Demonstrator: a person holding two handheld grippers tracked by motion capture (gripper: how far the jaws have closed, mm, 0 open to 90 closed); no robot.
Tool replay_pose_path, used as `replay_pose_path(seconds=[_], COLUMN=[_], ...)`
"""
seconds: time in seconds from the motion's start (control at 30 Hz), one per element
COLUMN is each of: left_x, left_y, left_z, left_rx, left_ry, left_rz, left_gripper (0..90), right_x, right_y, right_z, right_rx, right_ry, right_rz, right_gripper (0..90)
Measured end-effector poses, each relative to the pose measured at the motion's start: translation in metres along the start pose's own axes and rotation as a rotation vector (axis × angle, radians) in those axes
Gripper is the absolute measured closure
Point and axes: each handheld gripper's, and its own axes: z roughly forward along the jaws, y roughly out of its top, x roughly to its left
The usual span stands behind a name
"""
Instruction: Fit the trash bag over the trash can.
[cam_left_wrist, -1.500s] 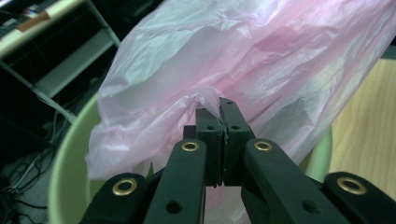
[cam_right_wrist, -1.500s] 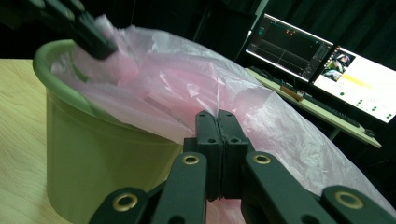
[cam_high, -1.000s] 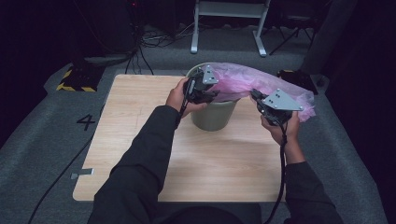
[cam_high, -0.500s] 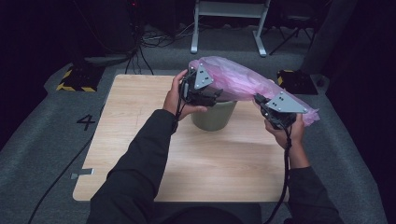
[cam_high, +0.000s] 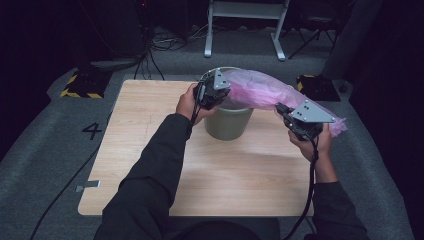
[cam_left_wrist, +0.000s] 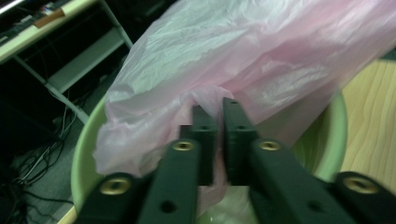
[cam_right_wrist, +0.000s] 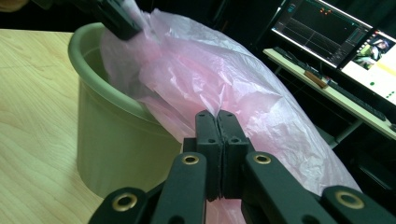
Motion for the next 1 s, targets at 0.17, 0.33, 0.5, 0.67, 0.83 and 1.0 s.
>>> replay_pose_path(seconds=[0.17,0.33,0.5,0.67,0.83,1.0], left_x=[-0.002,-0.002,-0.004,-0.012,-0.019,-0.022], left_y=[0.0,-0.002,-0.005,-0.001,0.004,0.005], left_z=[0.004,0.005,0.006,0.012,0.016,0.018], left_rx=[0.046,0.062,0.052,0.063,0.05,0.046], left_ry=[-0.049,-0.084,-0.118,-0.147,-0.182,-0.203], left_rz=[0.029,0.029,0.038,0.067,0.072,0.07], left_gripper=[89.5,88.3,88.8,89.8,89.9,89.9], right_x=[0.005,0.011,0.016,0.02,0.019,0.021], right_y=[0.009,0.021,0.029,0.03,0.034,0.039], right_z=[0.004,0.016,0.031,0.035,0.038,0.05], right_rx=[0.002,0.03,0.067,0.083,0.093,0.128], right_ry=[0.016,0.037,0.053,0.054,0.043,0.04], right_rz=[-0.024,-0.056,-0.067,-0.056,-0.043,-0.05], right_gripper=[89.5,89.4,89.5,89.4,89.4,88.8])
